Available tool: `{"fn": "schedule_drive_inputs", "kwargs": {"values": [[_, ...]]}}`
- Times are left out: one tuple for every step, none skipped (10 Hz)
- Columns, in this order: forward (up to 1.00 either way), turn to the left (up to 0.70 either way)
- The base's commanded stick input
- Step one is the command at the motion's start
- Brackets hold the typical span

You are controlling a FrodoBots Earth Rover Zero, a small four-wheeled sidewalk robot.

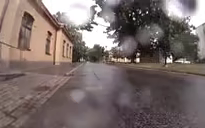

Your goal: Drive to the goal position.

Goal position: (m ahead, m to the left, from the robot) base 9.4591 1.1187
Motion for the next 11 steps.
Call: {"fn": "schedule_drive_inputs", "kwargs": {"values": [[0.85, 0.00], [0.85, 0.00], [0.85, 0.00], [0.85, 0.00], [0.85, 0.00], [0.85, 0.00], [0.85, 0.00], [0.85, 0.00], [0.85, 0.00], [0.85, 0.00], [0.85, 0.00]]}}
